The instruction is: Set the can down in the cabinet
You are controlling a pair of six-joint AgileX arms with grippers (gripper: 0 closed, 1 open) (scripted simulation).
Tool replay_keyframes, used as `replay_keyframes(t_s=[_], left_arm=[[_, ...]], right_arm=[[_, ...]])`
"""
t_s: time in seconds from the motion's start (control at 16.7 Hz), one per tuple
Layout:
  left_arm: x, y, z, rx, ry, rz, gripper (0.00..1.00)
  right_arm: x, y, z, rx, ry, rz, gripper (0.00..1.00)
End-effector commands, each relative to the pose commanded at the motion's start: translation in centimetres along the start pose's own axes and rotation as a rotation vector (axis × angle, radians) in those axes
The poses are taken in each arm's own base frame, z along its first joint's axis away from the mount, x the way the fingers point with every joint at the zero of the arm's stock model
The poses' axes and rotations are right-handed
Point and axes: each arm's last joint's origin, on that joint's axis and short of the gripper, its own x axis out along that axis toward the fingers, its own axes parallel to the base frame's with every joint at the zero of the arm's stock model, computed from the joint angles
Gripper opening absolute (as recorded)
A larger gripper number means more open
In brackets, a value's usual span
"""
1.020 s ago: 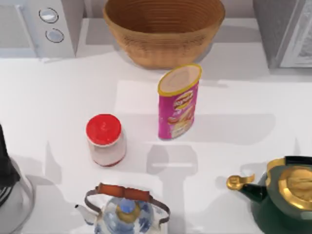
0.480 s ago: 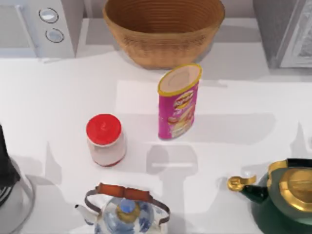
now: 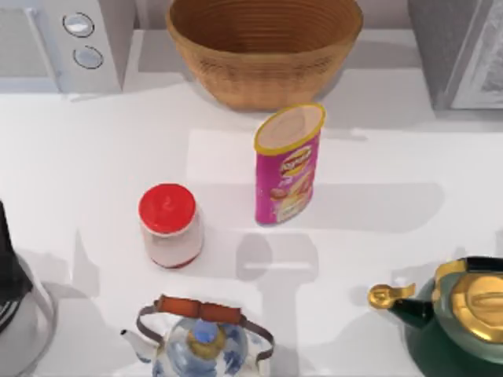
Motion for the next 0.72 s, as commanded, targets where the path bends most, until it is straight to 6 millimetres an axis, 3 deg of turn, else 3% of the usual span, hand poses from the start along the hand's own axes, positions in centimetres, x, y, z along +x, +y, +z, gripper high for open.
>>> replay_keyframes(t_s=[0.36,0.72], left_arm=[[0.0,0.0,0.0,0.0,0.0,0.0,1.0],[0.0,0.0,0.0,0.0,0.0,0.0,1.0]], right_arm=[[0.7,-1.0,-3.5,0.0,0.07,-0.018,1.0],[0.8,-1.1,-3.9,0.0,0.077,-0.019,1.0]])
